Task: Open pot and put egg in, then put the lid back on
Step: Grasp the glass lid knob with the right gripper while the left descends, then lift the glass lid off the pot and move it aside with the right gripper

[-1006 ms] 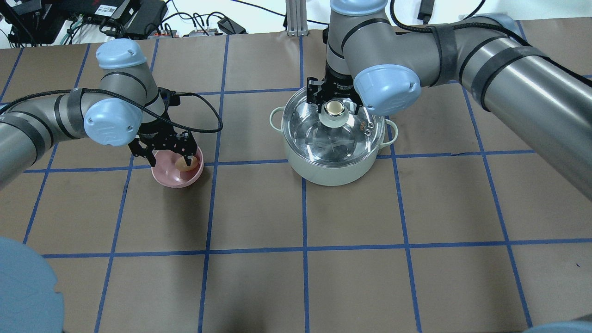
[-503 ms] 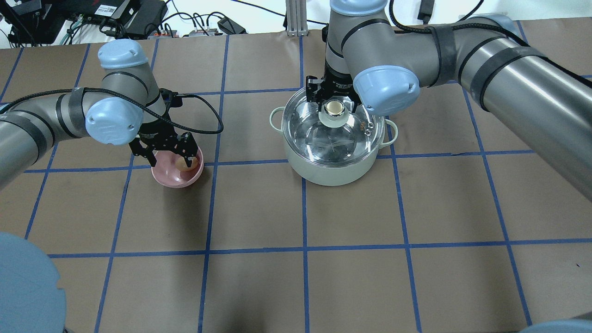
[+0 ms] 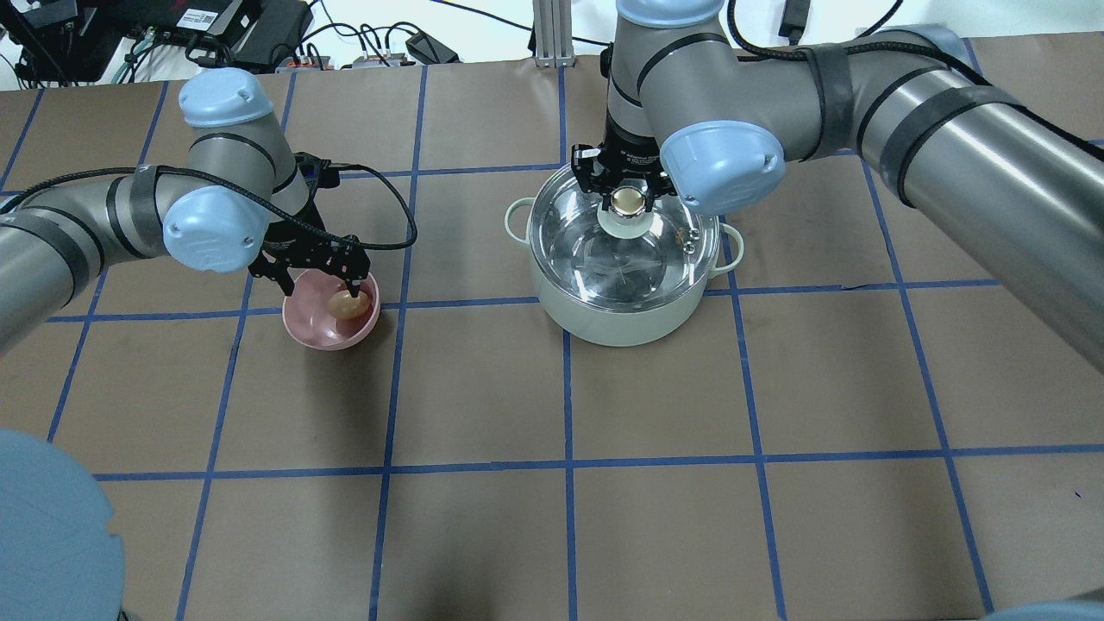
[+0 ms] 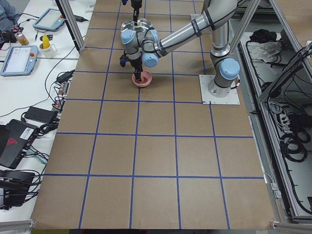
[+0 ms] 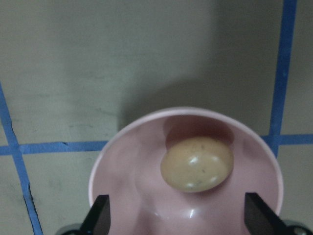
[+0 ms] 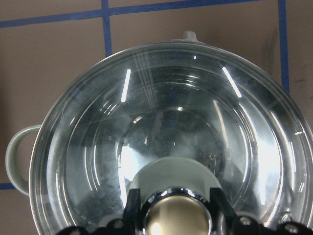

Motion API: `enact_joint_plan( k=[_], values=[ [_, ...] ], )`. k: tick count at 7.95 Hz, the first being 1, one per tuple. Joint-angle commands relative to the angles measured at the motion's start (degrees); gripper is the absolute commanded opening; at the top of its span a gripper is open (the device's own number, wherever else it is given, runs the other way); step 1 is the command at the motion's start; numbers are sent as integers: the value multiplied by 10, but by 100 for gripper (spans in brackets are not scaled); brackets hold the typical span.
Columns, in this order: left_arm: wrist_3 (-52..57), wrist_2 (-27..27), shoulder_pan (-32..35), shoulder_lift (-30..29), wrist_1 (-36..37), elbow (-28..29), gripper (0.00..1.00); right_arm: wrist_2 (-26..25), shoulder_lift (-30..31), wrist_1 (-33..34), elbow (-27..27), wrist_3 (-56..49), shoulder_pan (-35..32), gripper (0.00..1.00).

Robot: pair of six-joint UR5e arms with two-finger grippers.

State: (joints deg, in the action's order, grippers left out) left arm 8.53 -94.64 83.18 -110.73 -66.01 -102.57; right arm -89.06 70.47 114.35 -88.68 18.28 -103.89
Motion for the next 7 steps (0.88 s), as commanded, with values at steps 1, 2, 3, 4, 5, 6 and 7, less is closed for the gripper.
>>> enact_joint_plan(
  k=[1, 2, 3, 4, 5, 6, 7],
  values=[
    [-5, 21, 1, -2, 47, -4, 96, 11, 10, -5, 3, 2, 1, 0],
    [-5, 22, 1, 0, 46, -9, 95, 11, 33, -20, 4, 1, 7, 0],
    [-4, 22, 0, 0, 50, -19, 95, 11, 67, -52, 4, 0, 16, 0],
    [-1, 22, 0, 0, 49, -20, 94, 11, 110, -90, 4, -4, 26, 0],
    [2, 24, -2, 0, 50, -24, 94, 8, 143, -127, 4, -43, 46, 0],
    [2, 23, -2, 0, 49, -25, 94, 6, 164, -153, 4, -77, 79, 0],
    [2, 24, -2, 0, 49, -25, 93, 4, 172, -176, 5, -119, 114, 0]
  ],
)
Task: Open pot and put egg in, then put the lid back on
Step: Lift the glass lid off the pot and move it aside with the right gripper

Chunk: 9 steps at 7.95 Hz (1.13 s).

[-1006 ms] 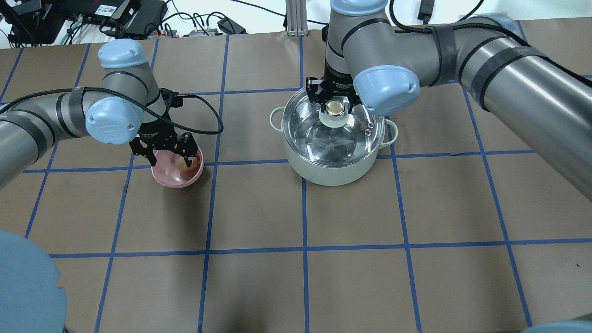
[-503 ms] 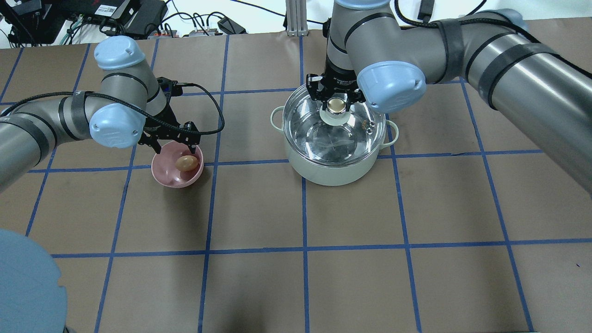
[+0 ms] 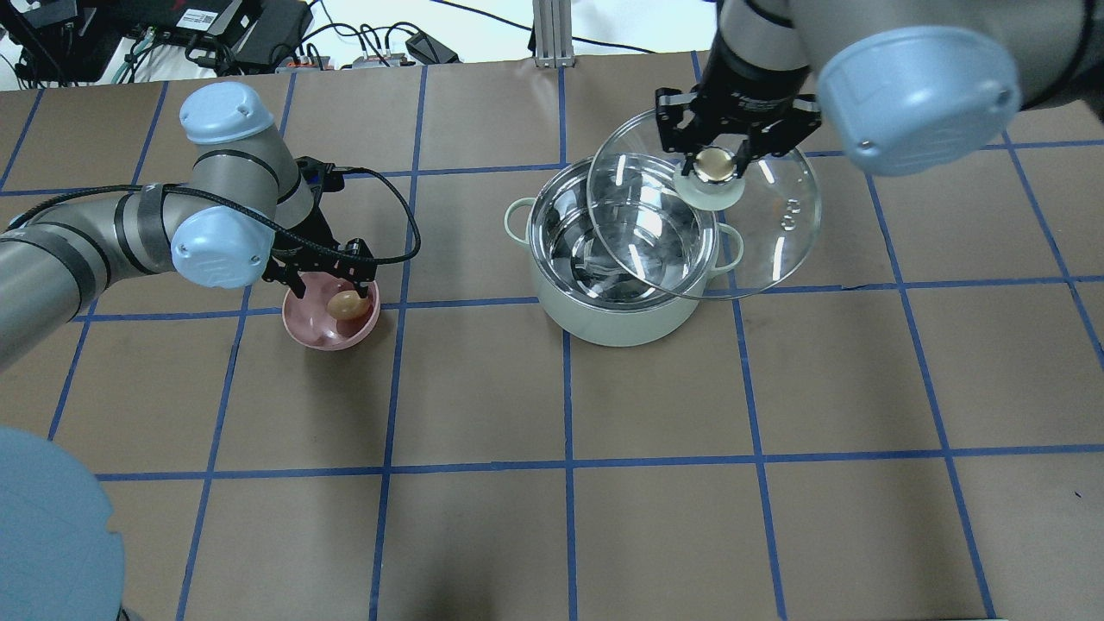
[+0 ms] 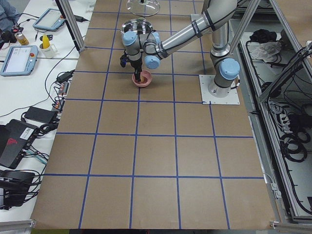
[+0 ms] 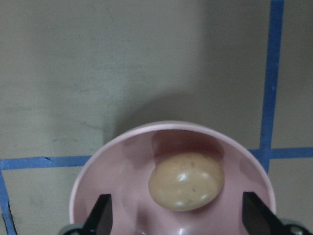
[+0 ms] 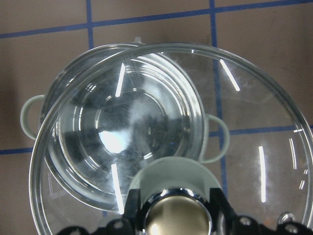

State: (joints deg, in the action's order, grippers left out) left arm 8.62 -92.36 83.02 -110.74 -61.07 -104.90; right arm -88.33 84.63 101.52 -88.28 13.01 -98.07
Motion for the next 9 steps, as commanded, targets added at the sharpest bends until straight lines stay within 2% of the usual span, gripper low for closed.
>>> enact_joint_plan(
  k=[1, 3, 7, 9],
  values=[
    [1, 1, -1, 0, 0, -3, 93, -7, 36, -67, 2, -108, 89, 0],
    [1, 1, -1, -3, 2, -2, 93, -7, 53, -89, 1, -114, 123, 0],
    [2, 7, -1, -13, 10, -1, 91, -26, 65, -127, 0, -127, 126, 0],
    [8, 10, -1, -18, 10, -2, 91, -20, 63, -120, -3, -153, 126, 0]
  ],
)
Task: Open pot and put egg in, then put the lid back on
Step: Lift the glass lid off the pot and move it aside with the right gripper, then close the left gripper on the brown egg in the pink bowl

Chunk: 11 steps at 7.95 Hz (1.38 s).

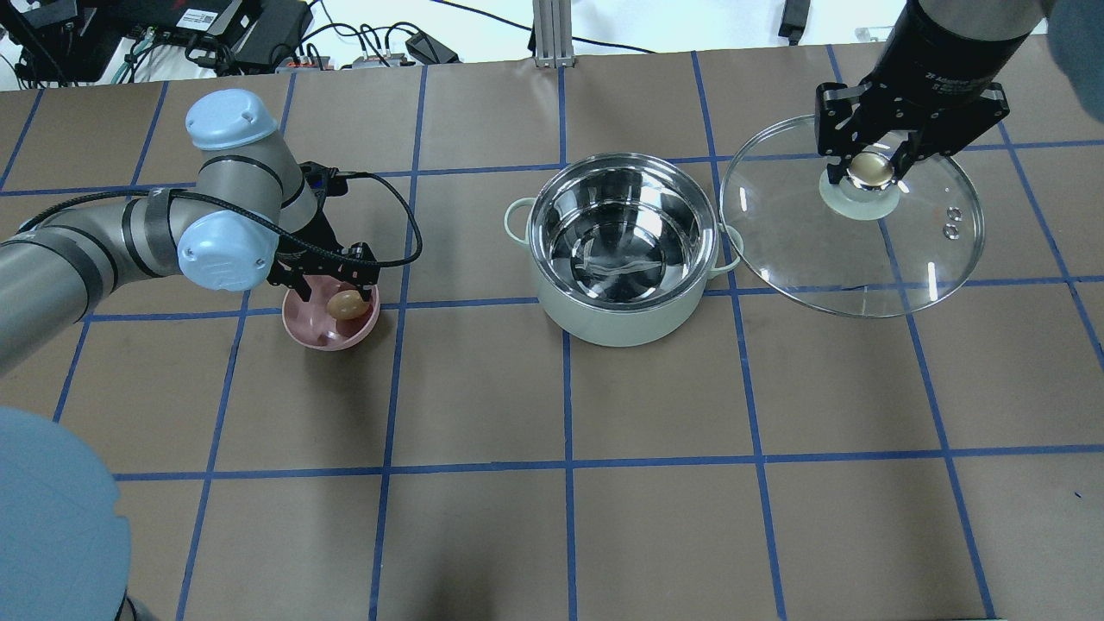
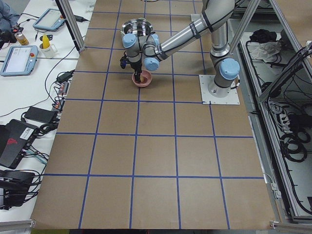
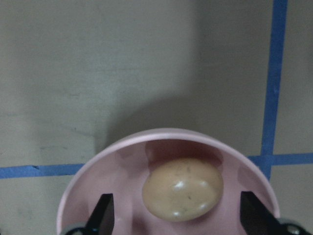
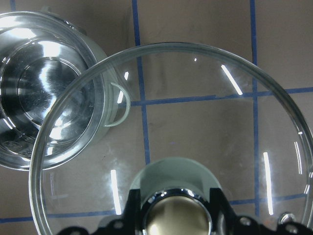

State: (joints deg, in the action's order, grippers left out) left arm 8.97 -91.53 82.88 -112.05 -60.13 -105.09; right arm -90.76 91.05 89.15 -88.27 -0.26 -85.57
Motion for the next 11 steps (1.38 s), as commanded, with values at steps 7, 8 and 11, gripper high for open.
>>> enact_joint_plan(
  k=[7, 8, 11],
  values=[
    [29, 1, -4, -25, 17, 1, 81, 0, 0, -2, -7, -22, 1, 0],
    [29, 0, -4, -25, 18, 1, 66, 4, -1, 2, -7, -23, 1, 0],
    [29, -1, -4, -28, 18, 1, 33, -5, 3, -5, -7, -34, 1, 0]
  ],
)
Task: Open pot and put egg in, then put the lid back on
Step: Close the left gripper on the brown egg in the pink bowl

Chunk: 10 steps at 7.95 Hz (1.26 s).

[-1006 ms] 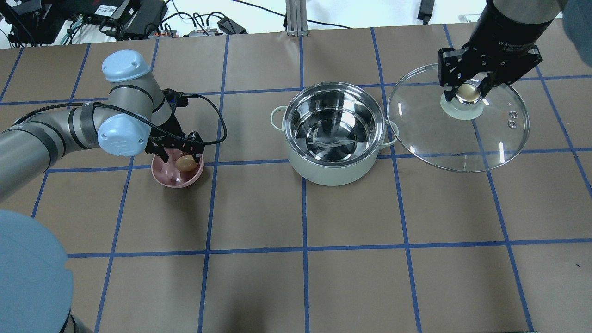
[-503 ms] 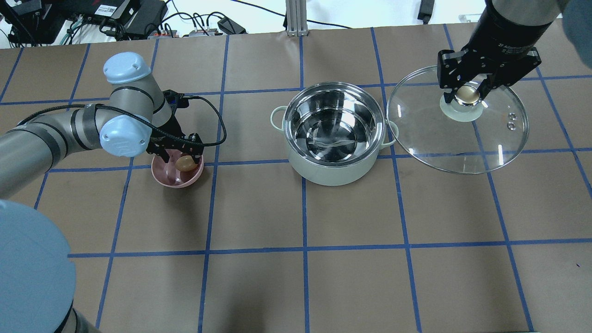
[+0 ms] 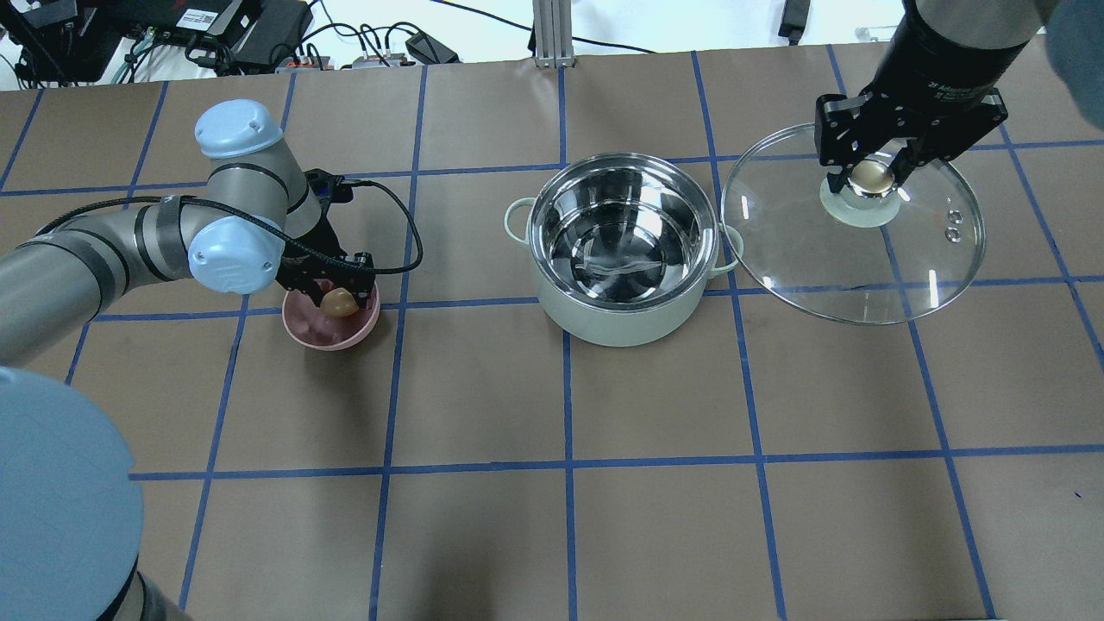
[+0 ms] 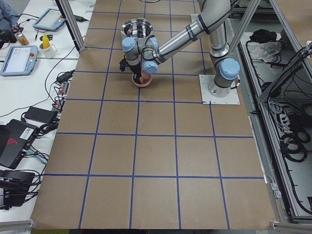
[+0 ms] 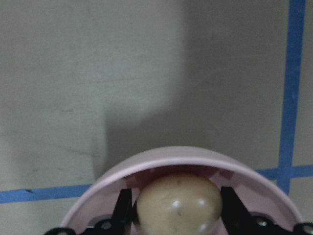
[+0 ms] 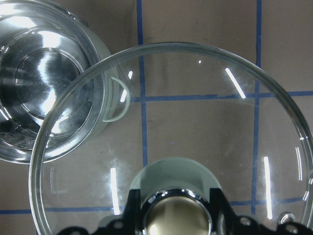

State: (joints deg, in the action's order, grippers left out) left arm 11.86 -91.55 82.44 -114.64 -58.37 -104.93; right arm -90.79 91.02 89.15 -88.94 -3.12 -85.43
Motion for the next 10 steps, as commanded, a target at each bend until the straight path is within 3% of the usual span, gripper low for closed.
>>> enact_joint_plan(
  k=[1, 4, 5, 6, 10],
  values=[
    [1, 0, 0, -2, 0, 0, 32, -3, 3, -3, 0, -9, 0, 0],
    [1, 0, 0, -2, 0, -1, 24, -5, 3, -1, 0, -28, 0, 0],
    [0, 0, 0, -2, 0, -1, 17, -6, 3, -8, -1, -33, 0, 0],
    [1, -1, 0, -2, -1, 2, 4, -7, 3, -7, -1, -34, 0, 0],
    [-4, -2, 1, 23, -10, 24, 0, -16, 1, -21, -2, -58, 0, 0]
  ],
)
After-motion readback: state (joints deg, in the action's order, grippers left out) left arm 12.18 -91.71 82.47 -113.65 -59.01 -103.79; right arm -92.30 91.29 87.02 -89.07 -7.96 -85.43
